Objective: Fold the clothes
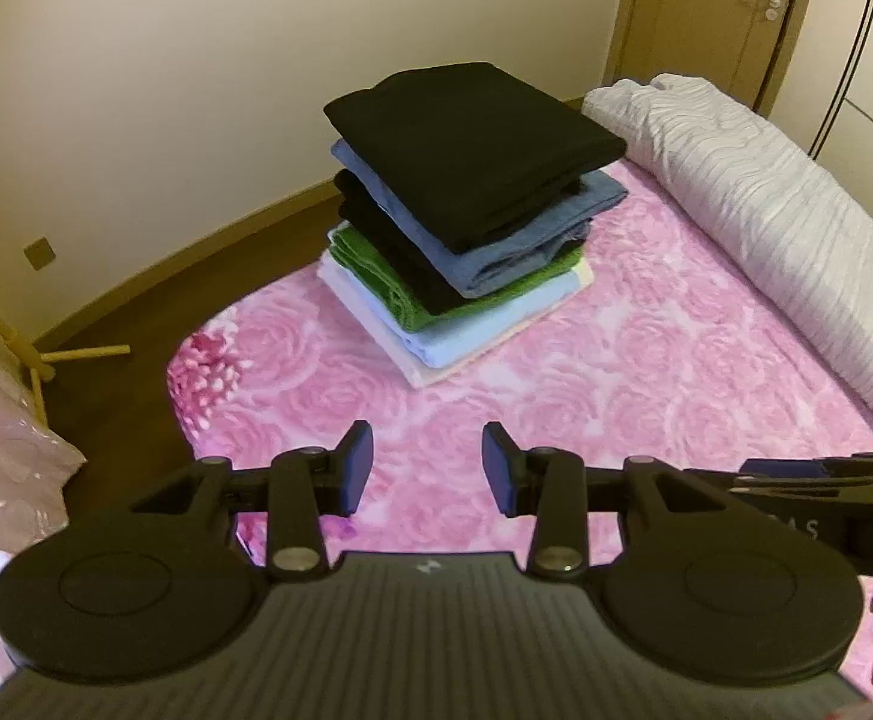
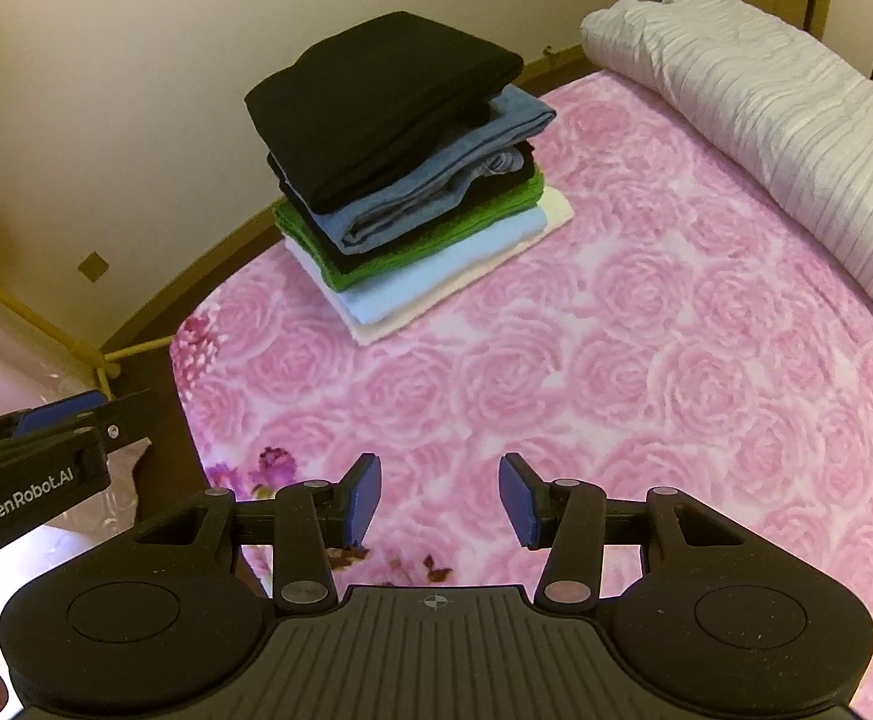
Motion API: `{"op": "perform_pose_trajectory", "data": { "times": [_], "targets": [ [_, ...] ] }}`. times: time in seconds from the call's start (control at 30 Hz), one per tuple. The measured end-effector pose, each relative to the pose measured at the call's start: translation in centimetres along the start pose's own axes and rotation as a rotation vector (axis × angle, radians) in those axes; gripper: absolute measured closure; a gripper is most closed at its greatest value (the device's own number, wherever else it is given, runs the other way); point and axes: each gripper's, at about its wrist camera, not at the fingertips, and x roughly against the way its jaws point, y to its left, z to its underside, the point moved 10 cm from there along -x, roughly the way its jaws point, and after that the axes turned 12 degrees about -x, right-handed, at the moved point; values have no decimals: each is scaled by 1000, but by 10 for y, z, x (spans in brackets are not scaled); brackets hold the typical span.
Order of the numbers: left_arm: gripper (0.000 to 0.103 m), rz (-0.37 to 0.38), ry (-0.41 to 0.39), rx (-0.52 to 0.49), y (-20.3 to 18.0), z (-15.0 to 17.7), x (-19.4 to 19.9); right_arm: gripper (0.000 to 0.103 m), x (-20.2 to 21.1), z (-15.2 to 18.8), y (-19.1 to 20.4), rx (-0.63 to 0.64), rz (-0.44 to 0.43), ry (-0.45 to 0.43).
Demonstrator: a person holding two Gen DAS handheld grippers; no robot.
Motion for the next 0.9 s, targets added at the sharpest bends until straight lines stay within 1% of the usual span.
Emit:
{"op": "perform_pose_trajectory", "data": {
  "times": [0.27, 0.5, 0.63, 0.73, 0.9],
  "targets": [
    [68, 3, 15, 7, 0, -9, -17, 55, -17, -12, -1, -8, 1, 26],
    [68, 3, 21, 8, -3, -17, -24, 55, -24, -25, 0, -8, -4, 26],
    [68, 0, 18, 7, -5, -22, -26, 55, -25, -32, -2, -14, -5, 19],
    [68, -18, 6, -6, -7, -26, -25, 55, -23, -35, -5, -20, -5, 14],
    [68, -28, -12, -15, -9, -29, -17, 55, -13, -36, -7, -30, -13, -7]
  ]
}}
